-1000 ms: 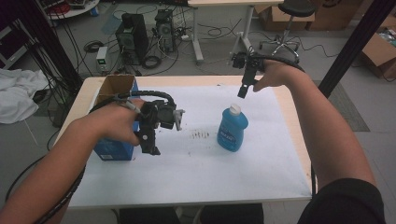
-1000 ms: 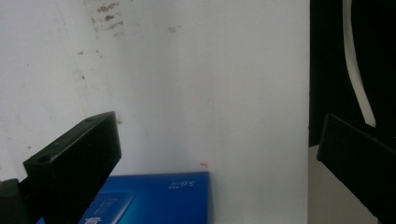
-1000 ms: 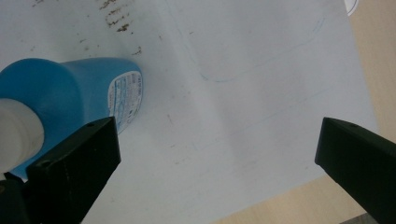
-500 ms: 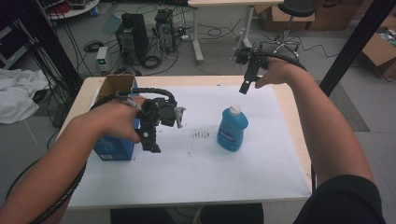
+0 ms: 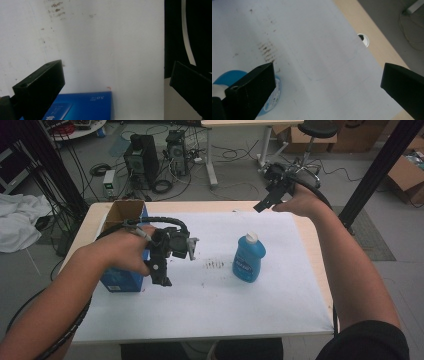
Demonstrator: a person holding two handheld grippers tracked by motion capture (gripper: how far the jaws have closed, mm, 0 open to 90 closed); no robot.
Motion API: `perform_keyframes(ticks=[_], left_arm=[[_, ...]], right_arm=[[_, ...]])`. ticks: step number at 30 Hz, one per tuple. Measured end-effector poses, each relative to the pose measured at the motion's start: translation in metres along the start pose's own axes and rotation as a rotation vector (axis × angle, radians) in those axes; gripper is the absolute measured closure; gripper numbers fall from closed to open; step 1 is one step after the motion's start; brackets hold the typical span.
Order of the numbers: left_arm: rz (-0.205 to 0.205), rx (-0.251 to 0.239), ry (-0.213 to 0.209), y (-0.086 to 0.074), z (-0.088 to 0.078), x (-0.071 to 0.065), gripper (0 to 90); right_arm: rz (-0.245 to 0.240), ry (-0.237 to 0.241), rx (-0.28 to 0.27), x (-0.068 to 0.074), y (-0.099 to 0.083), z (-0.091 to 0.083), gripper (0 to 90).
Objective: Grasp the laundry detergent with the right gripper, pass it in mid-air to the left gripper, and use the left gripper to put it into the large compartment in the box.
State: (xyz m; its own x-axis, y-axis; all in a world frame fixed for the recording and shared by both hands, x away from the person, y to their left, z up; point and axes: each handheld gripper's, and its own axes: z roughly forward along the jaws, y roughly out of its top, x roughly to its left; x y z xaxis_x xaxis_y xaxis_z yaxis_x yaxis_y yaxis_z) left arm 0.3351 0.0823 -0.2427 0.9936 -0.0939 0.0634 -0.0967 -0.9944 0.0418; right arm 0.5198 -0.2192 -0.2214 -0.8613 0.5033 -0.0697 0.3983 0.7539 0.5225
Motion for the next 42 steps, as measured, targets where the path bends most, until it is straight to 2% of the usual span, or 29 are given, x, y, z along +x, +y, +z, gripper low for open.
perform_keyframes(ticks=[10, 18, 27, 36, 42], left_arm=[[0.009, -0.006, -0.005, -0.001, 0.004, -0.003, 0.1], [0.005, -0.015, 0.003, -0.01, 0.002, -0.005, 0.1], [0.003, -0.03, 0.004, -0.02, 0.003, -0.007, 0.1], [0.007, -0.024, -0.003, -0.021, 0.01, -0.007, 0.1], [0.004, -0.023, -0.002, -0.024, 0.009, -0.007, 0.1]], right_arm=[[0.056, 0.004, -0.214, 0.005, -0.035, -0.017, 0.0], [0.073, 0.002, -0.323, 0.013, -0.07, -0.032, 0.0], [0.086, -0.009, -0.385, 0.033, -0.116, -0.038, 0.0], [0.071, -0.027, -0.432, 0.058, -0.161, -0.045, 0.0], [0.044, -0.026, -0.453, 0.074, -0.184, -0.044, 0.0]])
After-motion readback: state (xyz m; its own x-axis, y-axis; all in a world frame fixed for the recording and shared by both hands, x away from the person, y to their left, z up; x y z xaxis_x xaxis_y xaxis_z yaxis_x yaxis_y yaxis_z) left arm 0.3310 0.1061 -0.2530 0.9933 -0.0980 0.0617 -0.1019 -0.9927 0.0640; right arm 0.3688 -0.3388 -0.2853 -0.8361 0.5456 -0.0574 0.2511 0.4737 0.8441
